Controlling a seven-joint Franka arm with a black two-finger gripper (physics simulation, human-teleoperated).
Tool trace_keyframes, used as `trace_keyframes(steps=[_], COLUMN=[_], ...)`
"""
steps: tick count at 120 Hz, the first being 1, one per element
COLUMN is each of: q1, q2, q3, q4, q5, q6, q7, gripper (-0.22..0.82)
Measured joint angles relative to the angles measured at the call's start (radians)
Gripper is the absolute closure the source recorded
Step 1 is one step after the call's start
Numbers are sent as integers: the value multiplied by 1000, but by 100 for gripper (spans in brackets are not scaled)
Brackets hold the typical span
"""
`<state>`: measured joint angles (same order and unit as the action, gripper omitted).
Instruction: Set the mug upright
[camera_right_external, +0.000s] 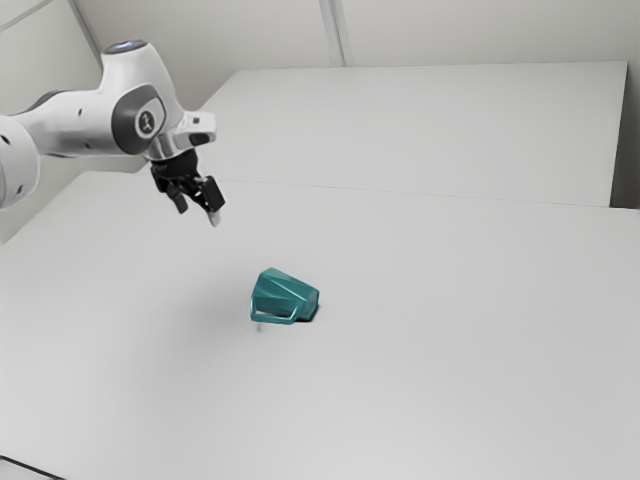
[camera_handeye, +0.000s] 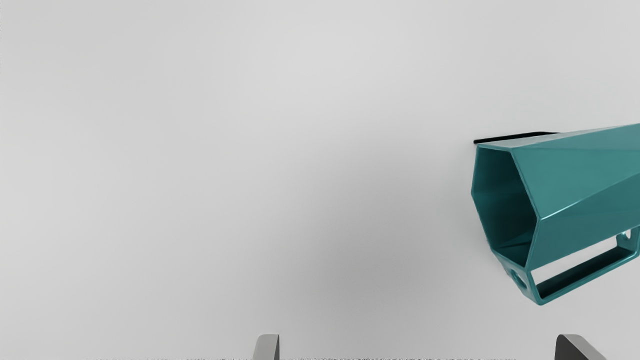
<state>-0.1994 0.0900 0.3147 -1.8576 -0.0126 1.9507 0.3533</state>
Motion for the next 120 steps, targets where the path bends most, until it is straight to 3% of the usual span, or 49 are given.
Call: trace_keyframes(steps=[41,79,120], q1=[24,53,120], q2=[-78,58,164], q3=[31,29,26], q4=[-156,-215,-169], q5=[-231,-585,-770], q6=[24,-5,-89], q7=[16,150,329], gripper=[0,0,0])
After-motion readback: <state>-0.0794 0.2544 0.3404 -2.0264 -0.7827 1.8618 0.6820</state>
